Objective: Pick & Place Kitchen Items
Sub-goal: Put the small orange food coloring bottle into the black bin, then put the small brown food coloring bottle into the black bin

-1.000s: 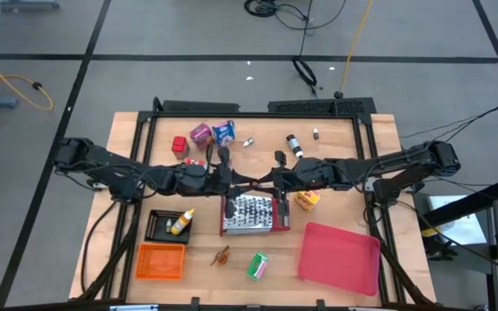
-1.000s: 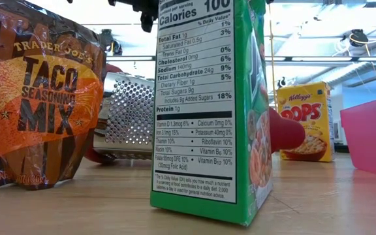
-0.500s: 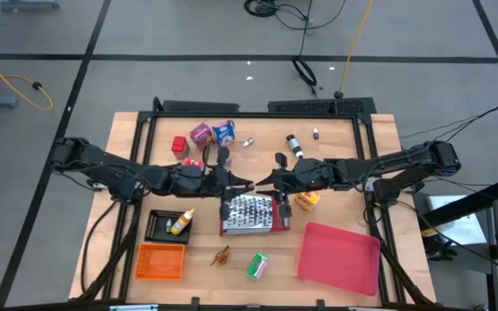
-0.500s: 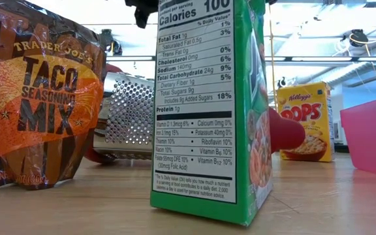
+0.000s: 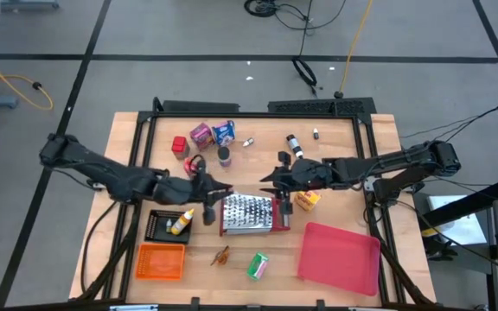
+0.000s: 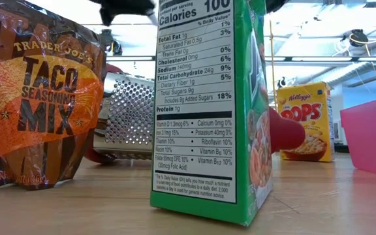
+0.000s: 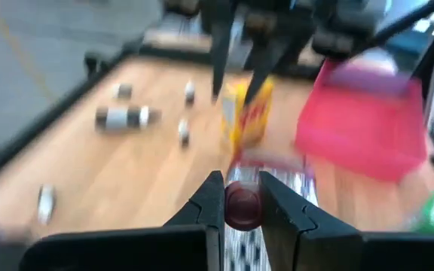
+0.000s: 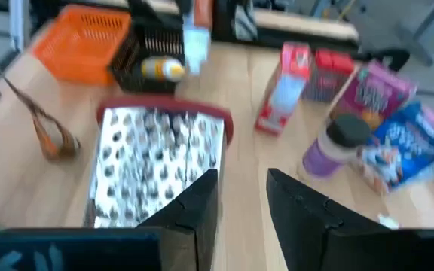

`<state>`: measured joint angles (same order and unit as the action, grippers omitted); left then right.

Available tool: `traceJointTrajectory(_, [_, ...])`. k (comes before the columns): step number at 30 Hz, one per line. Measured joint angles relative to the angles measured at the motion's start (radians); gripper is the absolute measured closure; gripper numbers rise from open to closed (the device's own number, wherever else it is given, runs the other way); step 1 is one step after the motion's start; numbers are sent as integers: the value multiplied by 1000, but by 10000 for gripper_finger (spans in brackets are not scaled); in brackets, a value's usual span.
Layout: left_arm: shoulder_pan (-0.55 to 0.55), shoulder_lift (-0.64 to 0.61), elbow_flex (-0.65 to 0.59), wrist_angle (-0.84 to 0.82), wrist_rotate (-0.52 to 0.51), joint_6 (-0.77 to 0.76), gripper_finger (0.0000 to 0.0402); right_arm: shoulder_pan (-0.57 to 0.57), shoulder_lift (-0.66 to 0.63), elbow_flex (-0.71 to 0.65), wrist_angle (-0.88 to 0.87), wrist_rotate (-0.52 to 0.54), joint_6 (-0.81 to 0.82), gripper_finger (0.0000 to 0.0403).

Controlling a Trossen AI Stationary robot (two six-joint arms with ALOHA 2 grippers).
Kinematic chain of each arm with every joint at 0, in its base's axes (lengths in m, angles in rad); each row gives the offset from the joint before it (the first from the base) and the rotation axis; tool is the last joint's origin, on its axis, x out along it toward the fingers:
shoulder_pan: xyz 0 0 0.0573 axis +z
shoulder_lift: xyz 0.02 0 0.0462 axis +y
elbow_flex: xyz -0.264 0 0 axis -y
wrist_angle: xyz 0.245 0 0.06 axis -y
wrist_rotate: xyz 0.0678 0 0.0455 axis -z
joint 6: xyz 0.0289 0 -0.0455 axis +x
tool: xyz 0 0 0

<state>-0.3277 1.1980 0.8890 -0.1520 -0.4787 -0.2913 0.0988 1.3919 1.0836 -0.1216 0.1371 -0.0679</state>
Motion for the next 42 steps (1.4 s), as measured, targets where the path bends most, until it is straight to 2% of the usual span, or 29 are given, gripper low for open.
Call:
traceJointTrajectory(7, [-113, -117, 0, -323, -17, -355, 357, -15, 0, 0, -33, -2, 20, 291])
traceJointTrajectory(11, [-177, -151, 0, -537, -16, -610, 357, -28, 0, 0, -39, -2, 30, 291])
traceJointTrajectory(15, [-234, -152, 0, -735, 70, -851, 357, -41, 0, 0, -43, -2, 41, 291])
traceJointTrajectory(18, [-277, -146, 0, -804, 141, -963, 357, -55, 0, 0, -52, -2, 56, 291])
traceJointTrajectory(22, [-321, -143, 0, -820, 188, -1035, 357, -75, 0, 0, -70, -2, 57, 291])
traceJointTrajectory(33, [-360, -137, 0, -895, 192, -1152, 352, -126, 1, 0, -150, -2, 90, 291])
traceJointTrajectory(42, [-362, -86, 0, -900, 218, -1155, 260, -164, 1, 0, -210, -2, 91, 291])
